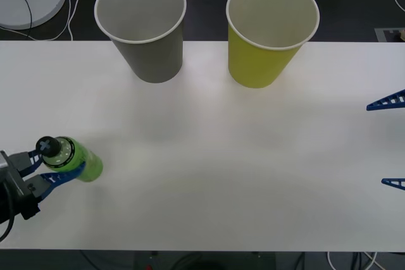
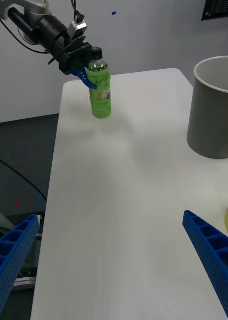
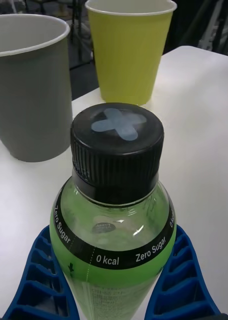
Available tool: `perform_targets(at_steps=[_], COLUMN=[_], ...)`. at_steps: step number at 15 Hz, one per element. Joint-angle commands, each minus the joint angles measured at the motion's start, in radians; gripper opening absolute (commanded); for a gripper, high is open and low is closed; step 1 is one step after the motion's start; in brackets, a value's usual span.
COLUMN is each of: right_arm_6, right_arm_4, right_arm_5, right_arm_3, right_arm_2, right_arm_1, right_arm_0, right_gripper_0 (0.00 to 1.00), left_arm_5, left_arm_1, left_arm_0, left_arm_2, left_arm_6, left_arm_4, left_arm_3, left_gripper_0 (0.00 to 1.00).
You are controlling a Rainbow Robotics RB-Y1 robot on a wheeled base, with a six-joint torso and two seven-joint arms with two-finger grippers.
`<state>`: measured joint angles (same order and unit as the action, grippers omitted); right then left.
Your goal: Put the can into the green bin and the plastic bottle into the gray bin
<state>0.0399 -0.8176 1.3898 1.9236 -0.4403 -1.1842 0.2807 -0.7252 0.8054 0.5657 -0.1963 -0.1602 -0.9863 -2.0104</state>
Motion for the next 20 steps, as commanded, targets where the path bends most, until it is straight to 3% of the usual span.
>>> perform_targets(at_steps=[1,6,13,20], right_arm_6=[0.000,0.000,0.000,0.000], right_arm_4=[0.000,0.000,0.000,0.000], right_arm_5=[0.000,0.000,0.000,0.000], right_arm_3=[0.000,0.000,0.000,0.000], right_arm_2=[0.000,0.000,0.000,0.000], right_arm_1=[0.000,0.000,0.000,0.000], right_arm_0=[0.000,0.000,0.000,0.000], right_gripper_0=[1.00,1.00,1.00,1.00], left_arm_5=[0.093,0.194,0.205,0.116], left_arm_1=[0.000,0.000,0.014,0.038], left_arm_0=[0.028,0.045,0.092,0.072], left_arm_2=[0.000,-0.003,-0.126,-0.261], left_arm_6=[0.022,0.093,0.488,0.844], left_arm_4=[0.003,-0.006,-0.296,-0.466], left_arm_3=[-0.047,-0.085,-0.223,-0.317], left_gripper_0=[0.00,0.00,0.00,0.00])
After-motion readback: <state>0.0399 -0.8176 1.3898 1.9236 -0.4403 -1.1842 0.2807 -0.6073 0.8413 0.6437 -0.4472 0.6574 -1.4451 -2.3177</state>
